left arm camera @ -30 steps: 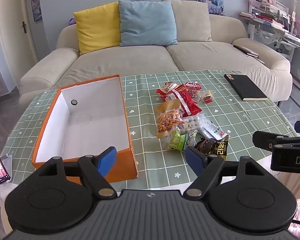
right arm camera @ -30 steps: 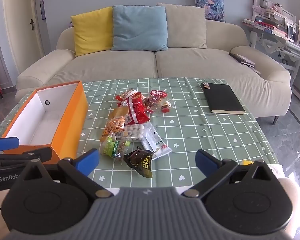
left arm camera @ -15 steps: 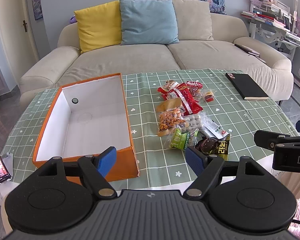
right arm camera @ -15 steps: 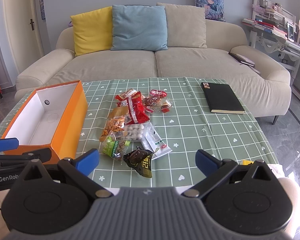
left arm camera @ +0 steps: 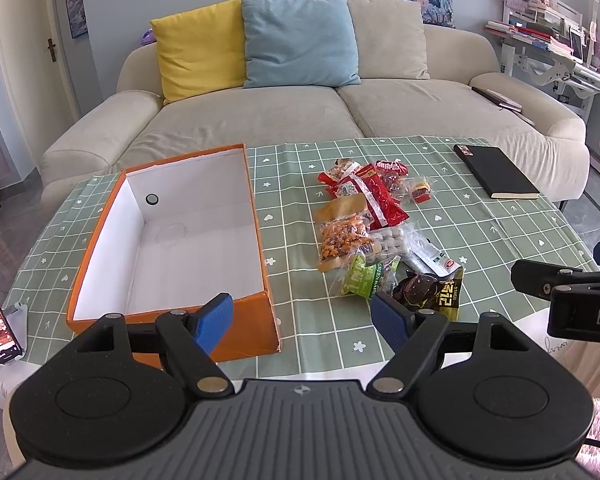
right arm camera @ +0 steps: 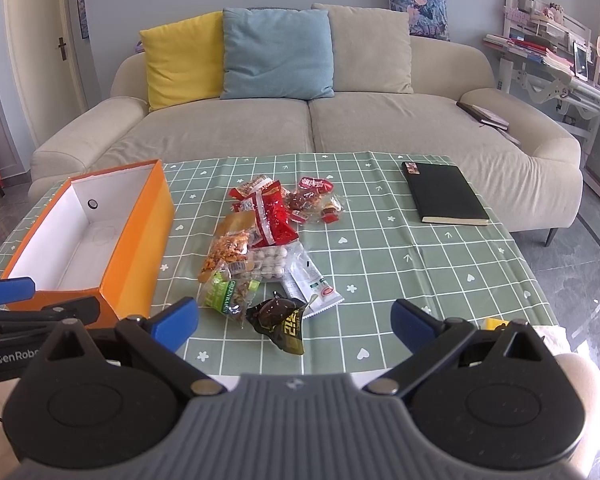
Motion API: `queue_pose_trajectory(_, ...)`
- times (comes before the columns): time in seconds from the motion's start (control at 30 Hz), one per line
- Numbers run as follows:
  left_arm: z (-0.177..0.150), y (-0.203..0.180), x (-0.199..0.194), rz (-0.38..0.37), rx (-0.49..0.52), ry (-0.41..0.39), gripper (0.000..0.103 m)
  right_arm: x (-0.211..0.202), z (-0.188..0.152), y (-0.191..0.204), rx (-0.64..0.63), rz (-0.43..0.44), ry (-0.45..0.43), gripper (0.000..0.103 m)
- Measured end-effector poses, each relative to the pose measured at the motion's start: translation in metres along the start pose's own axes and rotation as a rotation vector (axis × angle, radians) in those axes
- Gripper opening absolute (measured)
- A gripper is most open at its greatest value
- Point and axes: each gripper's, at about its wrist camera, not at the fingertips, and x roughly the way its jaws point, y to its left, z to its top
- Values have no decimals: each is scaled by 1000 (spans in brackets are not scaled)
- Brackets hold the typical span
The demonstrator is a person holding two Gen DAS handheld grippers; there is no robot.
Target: Organize snacks
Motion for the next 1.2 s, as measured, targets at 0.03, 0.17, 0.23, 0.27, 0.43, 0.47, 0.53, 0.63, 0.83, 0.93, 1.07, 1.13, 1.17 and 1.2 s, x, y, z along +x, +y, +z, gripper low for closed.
queue_pose_trajectory(0.03, 0, 0, 0, 0, -1, 0, 92, 0, 0, 0, 0, 0, 0, 99)
queue_pose_trajectory(0.17, 0, 0, 0, 0, 0, 0, 92, 0, 0, 0, -1, 1, 1, 99)
queue_pose_trajectory(0.23, 0, 0, 0, 0, 1, 0, 92, 0, 0, 0, 0, 1, 1, 99)
queue_pose_trajectory(0.27, 0, 0, 0, -1, 1, 1, 92, 0, 0, 0, 0, 0, 1, 99)
queue_pose_trajectory(0.43, 0, 0, 0, 0, 1, 0, 92, 1, 1, 0, 0, 1, 2, 99)
queue_pose_trajectory(0.47, 0, 0, 0, 0, 1, 1, 92, 1, 1, 0, 0, 0, 2, 99)
queue_pose_trajectory(0.53, 0, 0, 0, -1, 1, 0, 92, 1, 1, 0, 1, 0, 2, 99)
queue_pose_trajectory(0.63, 0, 0, 0, 0, 1, 0, 92, 1, 1, 0, 1, -1, 2, 99)
queue_pose_trajectory(0.83, 0, 0, 0, -1, 1, 1, 92, 2, 1, 0, 1, 0, 2, 99)
queue_pose_trajectory(0.93, 0, 0, 0, -1, 1, 1, 92, 2, 1, 0, 2, 0, 3, 99)
queue_pose_trajectory(1.07, 0, 0, 0, -1, 1, 2, 92, 2, 1, 0, 2, 0, 4, 99)
queue_pose_trajectory(1.13, 0, 1, 0, -1, 0, 1, 92, 3, 1, -1, 3, -1, 5, 99)
queue_pose_trajectory(1.17, 0, 1, 0, -1, 0, 1, 92, 3, 0, -1, 2, -1, 5, 99)
queue_pose_trajectory(1.2, 0, 1, 0, -1, 0, 2, 92, 3, 1, -1, 2, -1, 5, 99)
